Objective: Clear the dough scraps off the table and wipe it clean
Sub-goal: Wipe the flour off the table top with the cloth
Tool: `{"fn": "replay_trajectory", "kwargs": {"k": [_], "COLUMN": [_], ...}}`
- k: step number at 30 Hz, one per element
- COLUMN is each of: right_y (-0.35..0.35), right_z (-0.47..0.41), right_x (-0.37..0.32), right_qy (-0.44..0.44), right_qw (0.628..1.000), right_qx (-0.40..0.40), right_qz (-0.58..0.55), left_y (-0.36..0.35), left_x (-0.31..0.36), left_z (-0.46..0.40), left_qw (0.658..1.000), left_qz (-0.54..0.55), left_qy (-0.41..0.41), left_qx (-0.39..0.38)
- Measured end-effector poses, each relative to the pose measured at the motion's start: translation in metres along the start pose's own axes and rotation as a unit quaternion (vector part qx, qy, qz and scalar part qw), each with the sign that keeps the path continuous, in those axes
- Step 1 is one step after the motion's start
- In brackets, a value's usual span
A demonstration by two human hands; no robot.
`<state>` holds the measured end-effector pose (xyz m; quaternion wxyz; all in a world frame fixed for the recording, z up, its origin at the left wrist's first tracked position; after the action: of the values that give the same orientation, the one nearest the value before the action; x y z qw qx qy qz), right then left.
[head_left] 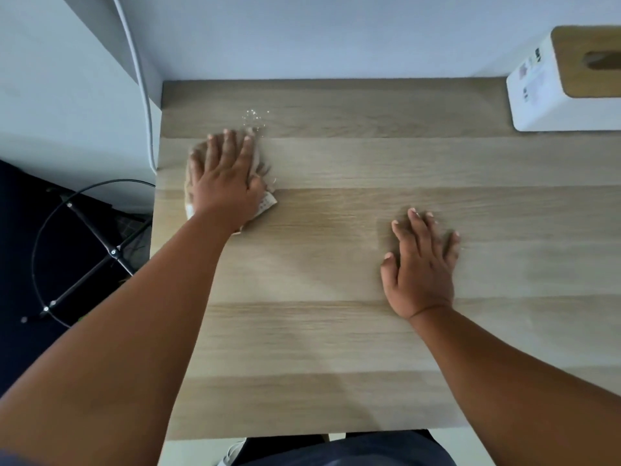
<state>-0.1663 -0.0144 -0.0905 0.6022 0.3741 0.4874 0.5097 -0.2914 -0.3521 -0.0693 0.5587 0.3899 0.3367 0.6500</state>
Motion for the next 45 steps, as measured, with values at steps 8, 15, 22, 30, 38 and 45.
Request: {"fn": "replay_trajectory", "kwargs": {"k": [8,15,22,30,38,45], "right_y": [0.002,0.003,0.004,0.006,0.004,0.006], "right_z": [0.001,0.002,0.001,0.001,0.001,0.002], "right_x": [-0.001,-0.001,-0.002,-0.003,-0.003,-0.003], "right_qy": [-0.001,-0.002,-0.001,-0.003,0.004,0.003], "right_qw": [1.0,1.0,1.0,1.0,1.0,1.0], "right_qx": [-0.005,-0.006,-0.008,-0.011,0.011,0.009], "right_qz": [-0.001,0.001,0.006,0.002,-0.007,-0.002], "left_y": [-0.033,-0.018,-0.019,-0.023,0.02,0.025], "left_x": [0.002,0.009,0.088,-0.017,-0.027,0.018], "left_z": [0.044,0.013,0.009,0.036,-0.052,-0.06], "left_qw": [0.979,1.0,0.99,0.98,0.99,0.999], "left_qz": [-0.091,-0.009,-0.063,-0.077,0.068,-0.023], "left_qy": [-0.18,-0.022,-0.129,-0.183,0.108,-0.043], "left_qx": [0.012,0.011,-0.012,0.008,0.059,0.014]}}
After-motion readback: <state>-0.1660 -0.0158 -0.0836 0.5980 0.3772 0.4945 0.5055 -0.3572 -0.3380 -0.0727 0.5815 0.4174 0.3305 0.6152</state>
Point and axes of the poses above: each hand's wrist, its own z-axis away from the middle knuckle, its own y-axis out of the back of the hand, x = y × z, the point moved 2 cm from there along -z, towards the middle knuckle, and after that the axes turned 15 degrees about -x, right-handed, at the moved point
